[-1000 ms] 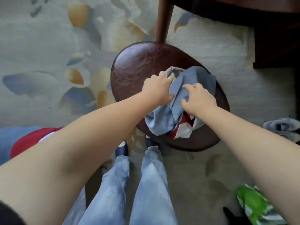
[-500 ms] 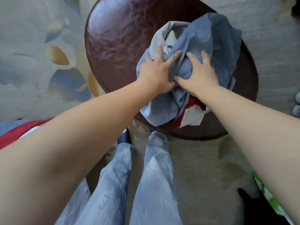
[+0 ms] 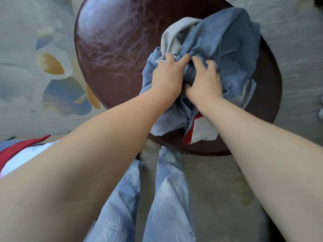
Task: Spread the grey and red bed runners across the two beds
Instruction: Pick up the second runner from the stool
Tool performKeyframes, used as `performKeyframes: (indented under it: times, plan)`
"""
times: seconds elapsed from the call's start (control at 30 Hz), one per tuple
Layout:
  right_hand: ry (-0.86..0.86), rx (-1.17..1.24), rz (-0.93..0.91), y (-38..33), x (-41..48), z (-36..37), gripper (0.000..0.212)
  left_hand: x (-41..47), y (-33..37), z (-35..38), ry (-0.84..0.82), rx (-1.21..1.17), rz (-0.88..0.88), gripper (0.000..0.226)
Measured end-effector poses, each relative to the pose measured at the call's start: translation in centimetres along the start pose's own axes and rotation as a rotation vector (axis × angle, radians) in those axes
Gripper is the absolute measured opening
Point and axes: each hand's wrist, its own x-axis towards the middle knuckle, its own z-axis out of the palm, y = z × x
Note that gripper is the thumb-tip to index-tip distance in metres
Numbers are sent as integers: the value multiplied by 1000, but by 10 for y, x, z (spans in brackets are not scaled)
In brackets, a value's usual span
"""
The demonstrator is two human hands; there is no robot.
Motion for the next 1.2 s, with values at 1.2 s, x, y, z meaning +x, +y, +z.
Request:
performKeyframes:
  times: [1.2]
  plan:
    - [1,-238,-691,-285,-202,-238,48,-247,-111,-323,231,-243,-228,50]
